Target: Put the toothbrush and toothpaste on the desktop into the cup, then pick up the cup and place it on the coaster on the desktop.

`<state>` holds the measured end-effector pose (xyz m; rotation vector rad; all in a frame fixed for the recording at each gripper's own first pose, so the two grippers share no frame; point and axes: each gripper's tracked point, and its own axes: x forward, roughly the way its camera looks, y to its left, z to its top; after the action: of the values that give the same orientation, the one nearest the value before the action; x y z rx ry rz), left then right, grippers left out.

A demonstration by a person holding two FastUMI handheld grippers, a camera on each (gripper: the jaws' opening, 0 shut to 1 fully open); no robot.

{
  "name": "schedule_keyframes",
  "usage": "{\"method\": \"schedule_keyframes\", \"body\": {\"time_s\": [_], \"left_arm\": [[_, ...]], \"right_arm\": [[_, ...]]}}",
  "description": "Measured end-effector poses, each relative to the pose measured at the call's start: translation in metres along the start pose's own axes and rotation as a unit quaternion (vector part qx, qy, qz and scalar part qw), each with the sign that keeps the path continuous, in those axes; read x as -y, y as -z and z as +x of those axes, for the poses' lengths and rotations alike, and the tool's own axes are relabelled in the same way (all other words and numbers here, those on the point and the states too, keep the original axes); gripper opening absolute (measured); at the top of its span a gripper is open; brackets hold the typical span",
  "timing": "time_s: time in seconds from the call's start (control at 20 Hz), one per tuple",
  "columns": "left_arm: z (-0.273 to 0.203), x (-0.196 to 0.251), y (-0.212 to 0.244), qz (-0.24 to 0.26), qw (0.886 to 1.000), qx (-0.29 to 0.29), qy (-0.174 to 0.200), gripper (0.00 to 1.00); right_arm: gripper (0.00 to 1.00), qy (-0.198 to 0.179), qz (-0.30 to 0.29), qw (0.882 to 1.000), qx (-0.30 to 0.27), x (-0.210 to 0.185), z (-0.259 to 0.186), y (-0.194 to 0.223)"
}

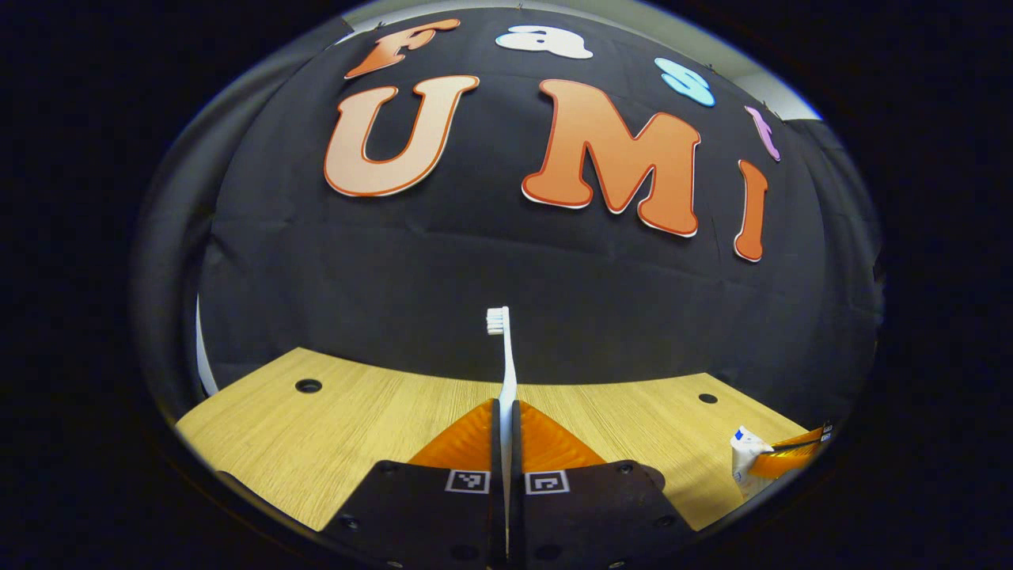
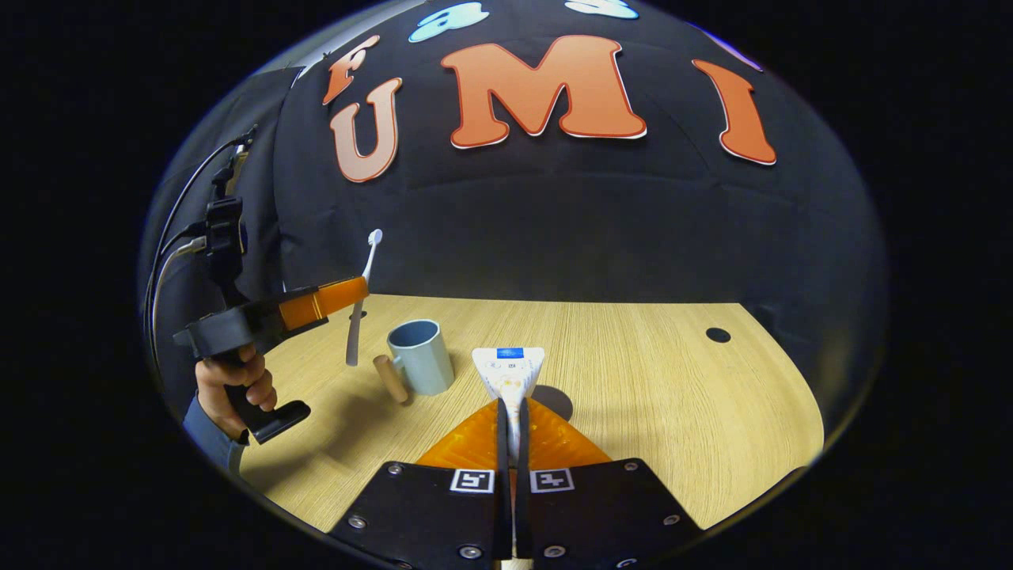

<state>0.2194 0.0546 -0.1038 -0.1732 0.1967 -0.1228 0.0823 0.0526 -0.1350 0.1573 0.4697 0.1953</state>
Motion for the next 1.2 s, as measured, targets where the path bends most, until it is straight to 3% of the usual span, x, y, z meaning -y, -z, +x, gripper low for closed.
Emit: {"method": "schedule_keyframes", "body": {"time_s": [0.4,0.7,1.2], "left_arm": [[0.051,0.018,-0.022,-0.005,0.999,0.037,0.027,0.01],[0.081,0.008,0.015,-0.009,1.0,0.012,0.024,0.01],[0.097,-0.003,0.069,-0.008,0.999,-0.044,0.028,0.02]], "right_arm": [[0.02,0.004,0.0,1.0,0.014,0.009,0.026,-0.019],[0.02,-0.003,-0.005,0.999,0.035,0.005,0.035,-0.035],[0.02,-0.038,-0.014,0.996,0.081,-0.04,0.074,-0.096]]}}
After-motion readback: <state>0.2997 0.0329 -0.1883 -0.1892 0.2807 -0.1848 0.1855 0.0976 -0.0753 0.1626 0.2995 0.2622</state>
